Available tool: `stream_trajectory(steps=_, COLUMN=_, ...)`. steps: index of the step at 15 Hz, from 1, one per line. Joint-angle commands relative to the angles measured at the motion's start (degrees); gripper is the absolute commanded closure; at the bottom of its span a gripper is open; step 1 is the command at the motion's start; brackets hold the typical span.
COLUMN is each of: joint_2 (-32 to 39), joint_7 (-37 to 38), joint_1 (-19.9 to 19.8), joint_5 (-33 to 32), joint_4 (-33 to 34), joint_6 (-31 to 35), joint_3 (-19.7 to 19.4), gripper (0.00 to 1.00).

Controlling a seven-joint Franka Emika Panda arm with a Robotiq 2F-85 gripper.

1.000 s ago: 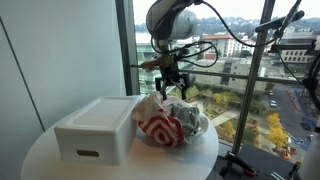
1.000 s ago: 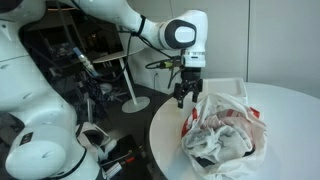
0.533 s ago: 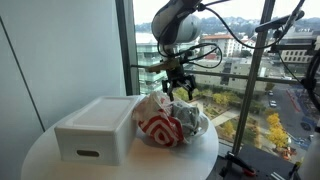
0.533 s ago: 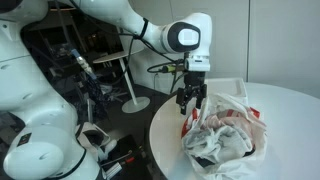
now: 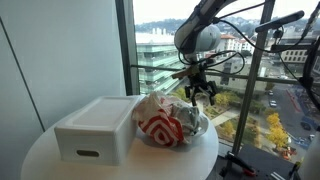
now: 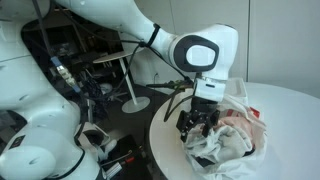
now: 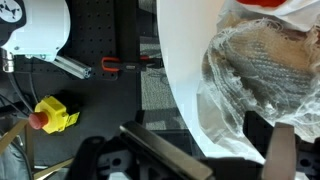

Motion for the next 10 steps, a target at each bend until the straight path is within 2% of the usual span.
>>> stream_trajectory(steps=1, joint_2=1.26, joint_7=-0.40, joint_1=-1.97, joint_5=0.79, joint_4=-1.27, joint_6=-0.32, joint_3=-1.63, gripper=0.00)
stream_trajectory(steps=6, joint_2=6.79, joint_7=-0.77, joint_1=-3.04, joint_5=1.02, joint_4=0.23, joint_6=-1.57, joint_3=-3.13, gripper=0.00)
stream_trajectory(steps=10, joint_2=12.06, joint_7=-2.94, joint_1=-2.97, joint_5=1.87, joint_4=1.79, joint_6=1.86, joint_3=-3.63, gripper=0.00)
